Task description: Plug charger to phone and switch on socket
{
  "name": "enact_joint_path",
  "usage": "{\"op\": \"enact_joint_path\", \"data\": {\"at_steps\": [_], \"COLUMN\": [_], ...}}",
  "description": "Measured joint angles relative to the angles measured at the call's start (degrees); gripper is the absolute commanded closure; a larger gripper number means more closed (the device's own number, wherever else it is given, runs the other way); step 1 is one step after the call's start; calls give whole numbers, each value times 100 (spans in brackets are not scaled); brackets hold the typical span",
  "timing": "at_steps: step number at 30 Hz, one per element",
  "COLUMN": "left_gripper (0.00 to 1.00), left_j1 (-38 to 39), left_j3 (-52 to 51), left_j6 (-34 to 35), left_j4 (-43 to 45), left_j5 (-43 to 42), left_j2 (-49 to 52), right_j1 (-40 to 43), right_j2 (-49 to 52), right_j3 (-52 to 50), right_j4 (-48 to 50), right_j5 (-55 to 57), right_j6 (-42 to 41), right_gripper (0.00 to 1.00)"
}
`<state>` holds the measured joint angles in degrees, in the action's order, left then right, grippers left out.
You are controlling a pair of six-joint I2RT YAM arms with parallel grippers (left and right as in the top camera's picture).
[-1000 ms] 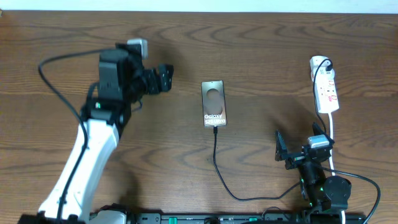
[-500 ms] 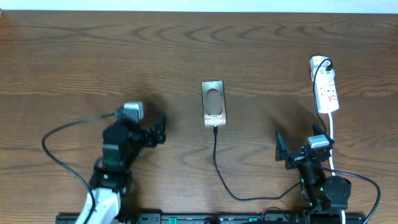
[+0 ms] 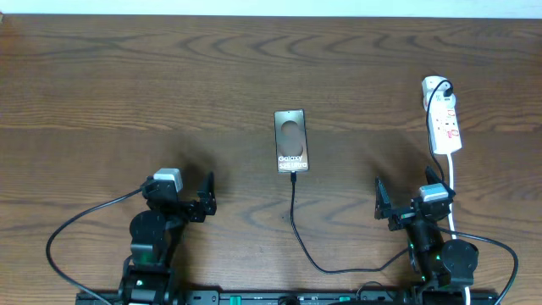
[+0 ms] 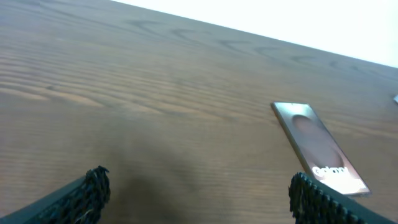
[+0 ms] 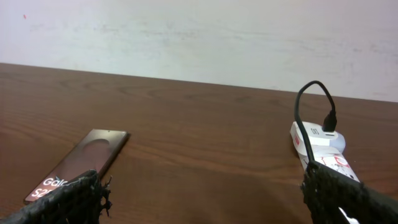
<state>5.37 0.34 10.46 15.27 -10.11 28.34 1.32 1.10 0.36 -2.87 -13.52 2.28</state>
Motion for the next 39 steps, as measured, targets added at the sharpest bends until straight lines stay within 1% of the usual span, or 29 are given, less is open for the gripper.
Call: {"op": "enact_joint_path", "data": {"at_steps": [3,7,9,17,20,27,39], "left_gripper": [7,7,7,7,7,7,7], "left_j1": [-2,-15,-109,-691,-743,-752,-752], "left_j3": [0,0,35,57,57,57,57], "left_j6": [0,0,-4,-4,-131,-302,-310], "left_j4": [-535,-1513,-1639,-1672,-1674,-1674,-1674], "left_j5": [212,494,640,717,728,726,726], "left_j2": [-428,-1099,-1453,-2518,-2747,-2771,-2771], "right_j1": [0,0,0,0,0,0,0], "right_j2": [0,0,0,0,0,0,0], "right_j3": [0,0,0,0,0,0,0], "right_j4": [0,0,0,0,0,0,0], "right_j5": [2,2,0,0,0,0,0], "right_j6": [0,-2,0,-2,0,0,0], "right_gripper": [1,1,1,1,1,1,1]}}
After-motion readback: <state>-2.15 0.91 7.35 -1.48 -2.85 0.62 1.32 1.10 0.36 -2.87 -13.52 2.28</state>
